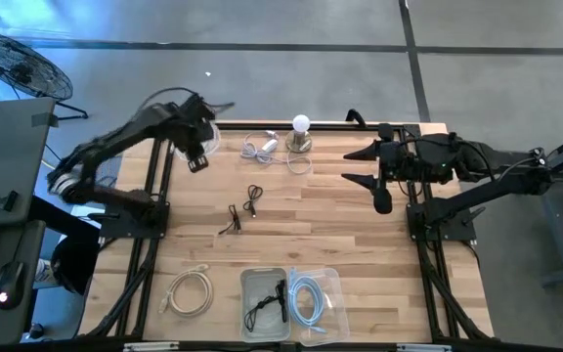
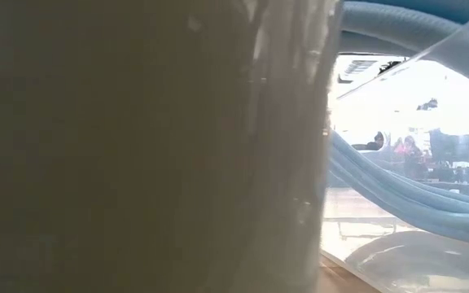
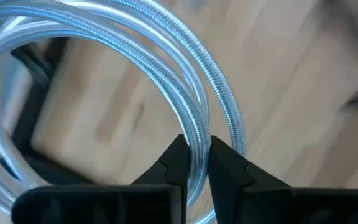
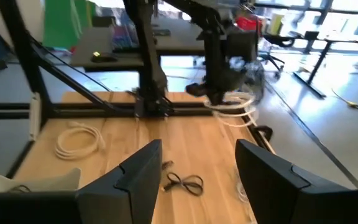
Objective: Pick & Place USB Port
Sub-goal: Put the white HDMI cable into the transparent bin
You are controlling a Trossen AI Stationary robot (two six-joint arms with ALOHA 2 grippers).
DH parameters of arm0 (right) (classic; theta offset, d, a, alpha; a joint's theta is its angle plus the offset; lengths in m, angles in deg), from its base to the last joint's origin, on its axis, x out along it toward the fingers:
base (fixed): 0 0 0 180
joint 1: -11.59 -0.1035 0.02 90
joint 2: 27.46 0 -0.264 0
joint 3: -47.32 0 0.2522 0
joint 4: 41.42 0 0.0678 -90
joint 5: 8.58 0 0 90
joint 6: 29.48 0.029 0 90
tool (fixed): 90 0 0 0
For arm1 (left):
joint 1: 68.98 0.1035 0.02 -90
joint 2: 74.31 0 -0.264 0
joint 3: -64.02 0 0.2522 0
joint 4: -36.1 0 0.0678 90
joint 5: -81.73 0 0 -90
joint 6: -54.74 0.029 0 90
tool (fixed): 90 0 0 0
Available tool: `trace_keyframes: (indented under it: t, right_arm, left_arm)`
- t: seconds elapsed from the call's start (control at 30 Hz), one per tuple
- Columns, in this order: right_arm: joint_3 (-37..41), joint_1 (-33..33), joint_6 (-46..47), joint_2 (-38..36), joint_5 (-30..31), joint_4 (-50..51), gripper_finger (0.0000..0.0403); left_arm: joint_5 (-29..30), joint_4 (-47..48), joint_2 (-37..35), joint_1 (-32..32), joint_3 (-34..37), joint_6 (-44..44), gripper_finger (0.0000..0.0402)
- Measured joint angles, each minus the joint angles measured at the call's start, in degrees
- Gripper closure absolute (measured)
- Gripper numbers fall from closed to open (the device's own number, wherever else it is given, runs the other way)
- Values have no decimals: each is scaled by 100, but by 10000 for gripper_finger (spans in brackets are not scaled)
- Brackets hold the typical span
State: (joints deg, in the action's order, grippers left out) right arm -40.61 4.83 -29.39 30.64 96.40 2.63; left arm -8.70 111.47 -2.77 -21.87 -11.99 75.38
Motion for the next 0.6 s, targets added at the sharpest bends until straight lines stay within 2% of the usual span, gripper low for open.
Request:
trace_keyframes:
  t: [0.17,0.37,0.47,0.6]
  right_arm:
    - [0,0,-37,0,-496,-383,206]
    - [0,-2,-64,32,-896,-524,206]
    - [0,-2,-370,173,-972,-531,205]
    - [0,-2,-847,552,-1195,-827,205]
  left_arm:
    - [-713,-460,-1267,-401,-597,-708,369]
    - [-1764,-2196,-2578,-1109,-734,-1818,369]
    - [-1832,-2865,-2948,-1600,-738,-2224,369]
    - [-1678,-3430,-3049,-2406,-740,-2374,369]
